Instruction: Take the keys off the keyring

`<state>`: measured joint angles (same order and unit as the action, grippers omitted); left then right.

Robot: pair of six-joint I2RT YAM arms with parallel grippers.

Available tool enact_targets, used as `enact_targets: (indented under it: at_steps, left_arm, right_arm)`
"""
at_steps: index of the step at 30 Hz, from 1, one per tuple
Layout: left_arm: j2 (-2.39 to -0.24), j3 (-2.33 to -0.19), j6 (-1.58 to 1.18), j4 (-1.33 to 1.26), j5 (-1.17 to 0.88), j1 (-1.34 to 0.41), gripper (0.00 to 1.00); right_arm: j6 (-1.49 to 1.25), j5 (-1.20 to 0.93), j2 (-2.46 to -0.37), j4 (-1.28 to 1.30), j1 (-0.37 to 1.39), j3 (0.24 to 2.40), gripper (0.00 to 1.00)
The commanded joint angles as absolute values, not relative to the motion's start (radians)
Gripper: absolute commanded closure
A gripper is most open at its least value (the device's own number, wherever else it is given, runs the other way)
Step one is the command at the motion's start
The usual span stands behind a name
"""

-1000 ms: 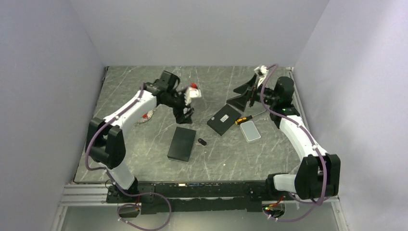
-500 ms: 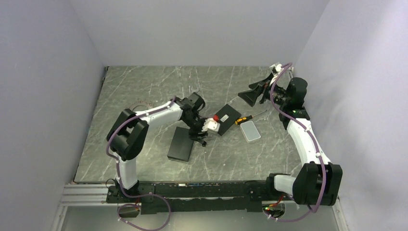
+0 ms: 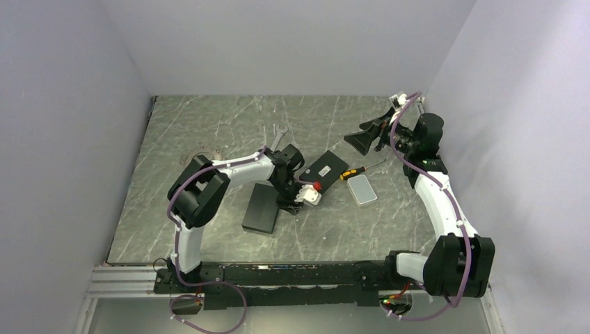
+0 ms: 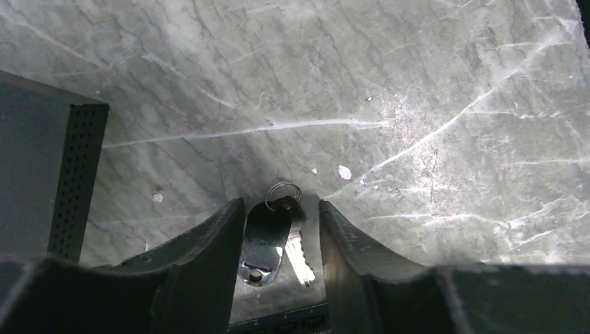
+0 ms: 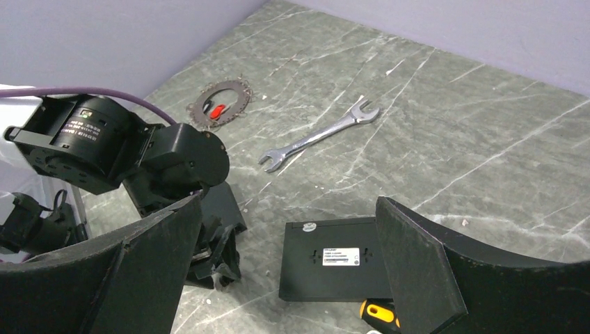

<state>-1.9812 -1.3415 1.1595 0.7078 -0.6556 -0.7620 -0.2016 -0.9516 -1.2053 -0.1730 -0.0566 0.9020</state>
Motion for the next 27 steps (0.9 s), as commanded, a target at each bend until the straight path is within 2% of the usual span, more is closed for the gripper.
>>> enact_targets:
  at_steps: [1,5,16,27]
  left_arm:
    - [-2.006,-1.353,1.197,0.724,-0.648,-0.784,0.55]
    - [-2.009,-1.345,1.200,0.724,-0.637,-0.804,0.57]
    - [-1.993,-1.348,1.199,0.746,-0.611,-0.820,0.81]
    - [-1.889,-1.473,1.101,0.882,-0.634,-0.804,0.86]
  right_arm:
    - [-0.195,-0.968,-1.187,-0.206,-0.057,0.899,0.00]
    - [-0.193,-0.971,-1.192,-0.203,-0.057,0.900,0.00]
    - [-0.192,-0.975,-1.194,-0.203,-0.057,0.897,0.00]
    - [-0.188,-0.980,-1.197,-0.203,-0.057,0.893,0.00]
